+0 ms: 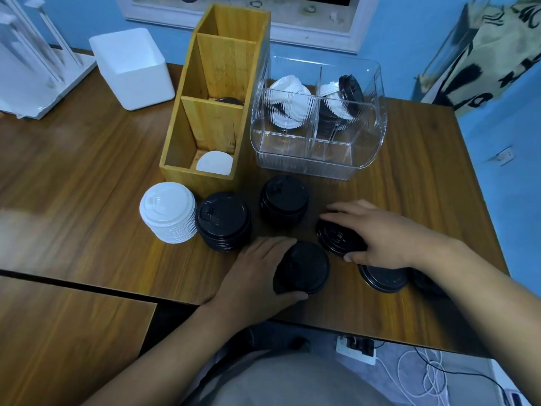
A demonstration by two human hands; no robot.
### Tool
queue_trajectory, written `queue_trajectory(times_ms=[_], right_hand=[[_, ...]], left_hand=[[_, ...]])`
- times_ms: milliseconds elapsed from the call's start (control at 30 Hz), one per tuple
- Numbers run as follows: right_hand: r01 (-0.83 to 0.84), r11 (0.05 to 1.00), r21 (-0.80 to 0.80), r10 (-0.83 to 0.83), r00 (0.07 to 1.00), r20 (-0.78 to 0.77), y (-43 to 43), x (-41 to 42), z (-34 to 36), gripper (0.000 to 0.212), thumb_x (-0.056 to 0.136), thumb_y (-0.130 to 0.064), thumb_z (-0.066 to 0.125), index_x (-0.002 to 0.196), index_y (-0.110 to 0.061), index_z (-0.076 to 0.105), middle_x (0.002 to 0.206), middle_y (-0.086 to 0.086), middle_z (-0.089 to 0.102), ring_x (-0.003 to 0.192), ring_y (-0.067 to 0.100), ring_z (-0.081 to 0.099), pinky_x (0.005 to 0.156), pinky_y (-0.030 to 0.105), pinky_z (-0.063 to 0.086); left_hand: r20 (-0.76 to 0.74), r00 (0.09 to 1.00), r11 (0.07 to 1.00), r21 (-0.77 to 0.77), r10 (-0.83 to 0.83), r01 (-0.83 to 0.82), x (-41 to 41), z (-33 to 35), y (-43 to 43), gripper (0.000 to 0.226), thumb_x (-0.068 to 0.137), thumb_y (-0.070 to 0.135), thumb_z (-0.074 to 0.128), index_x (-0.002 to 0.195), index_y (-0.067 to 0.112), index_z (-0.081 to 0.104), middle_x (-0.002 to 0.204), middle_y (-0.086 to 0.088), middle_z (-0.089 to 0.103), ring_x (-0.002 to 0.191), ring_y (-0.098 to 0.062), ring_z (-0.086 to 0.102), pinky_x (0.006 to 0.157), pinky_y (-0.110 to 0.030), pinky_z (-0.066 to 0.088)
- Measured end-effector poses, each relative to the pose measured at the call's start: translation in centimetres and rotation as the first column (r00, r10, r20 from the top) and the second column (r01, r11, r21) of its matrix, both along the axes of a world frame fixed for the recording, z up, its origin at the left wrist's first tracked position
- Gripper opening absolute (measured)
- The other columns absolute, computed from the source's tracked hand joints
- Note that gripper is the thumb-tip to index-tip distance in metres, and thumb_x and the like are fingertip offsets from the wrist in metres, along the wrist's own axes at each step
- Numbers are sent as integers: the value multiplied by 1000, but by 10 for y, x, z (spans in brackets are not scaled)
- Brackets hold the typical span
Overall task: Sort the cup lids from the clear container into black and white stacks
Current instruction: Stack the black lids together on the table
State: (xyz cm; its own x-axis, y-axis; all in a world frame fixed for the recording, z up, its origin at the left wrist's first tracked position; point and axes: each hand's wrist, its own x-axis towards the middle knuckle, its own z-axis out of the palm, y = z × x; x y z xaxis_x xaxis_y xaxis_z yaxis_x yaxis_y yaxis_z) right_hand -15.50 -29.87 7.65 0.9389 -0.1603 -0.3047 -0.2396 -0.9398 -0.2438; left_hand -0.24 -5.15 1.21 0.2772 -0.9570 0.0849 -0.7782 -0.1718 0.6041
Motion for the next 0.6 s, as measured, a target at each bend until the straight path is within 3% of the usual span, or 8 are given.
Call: queue_trajectory(times_ms=[67, 233, 433, 600], right_hand=[[45, 999, 11, -45, 999, 9, 1, -2, 4, 89, 82, -48, 76, 155, -39, 27, 158, -13, 29, 139, 8, 25, 114, 29, 34], [193, 981, -4, -186, 951, 248, 54, -9, 28, 89, 74, -72, 63, 151, -35, 37, 141, -13, 48, 125, 11, 43, 105, 33, 43], [223, 975, -10, -219, 962, 162, 105, 4, 4, 90, 74, -79, 58, 150, -36, 36, 134, -14, 43, 119, 12, 40, 99, 30, 45], [237, 972, 2, -233, 955, 183, 109, 3, -3, 84, 70, -81, 58, 141, -37, 45, 124, -15, 41, 112, 9, 39, 80, 35, 54]], left_hand=[[-29, 1000, 1000, 20, 10, -9, 1, 0, -1, 98, 75, 73, 71, 154, 26, 36, 148, 13, 47, 136, -8, 38, 114, -32, 34], [-34, 999, 1000, 10, 21, -20, 0, 0, -1, 107, 72, 71, 75, 157, 22, 30, 146, 12, 49, 133, -8, 38, 111, -31, 33], [-1, 1000, 1000, -17, -10, 10, 1, -8, -1, 111, 72, 75, 71, 156, 14, 32, 143, 6, 54, 129, -15, 45, 103, -34, 39], [19, 999, 999, 14, -36, 35, 2, -8, 2, 112, 72, 77, 69, 158, 16, 30, 147, 5, 51, 136, -17, 40, 107, -39, 38]])
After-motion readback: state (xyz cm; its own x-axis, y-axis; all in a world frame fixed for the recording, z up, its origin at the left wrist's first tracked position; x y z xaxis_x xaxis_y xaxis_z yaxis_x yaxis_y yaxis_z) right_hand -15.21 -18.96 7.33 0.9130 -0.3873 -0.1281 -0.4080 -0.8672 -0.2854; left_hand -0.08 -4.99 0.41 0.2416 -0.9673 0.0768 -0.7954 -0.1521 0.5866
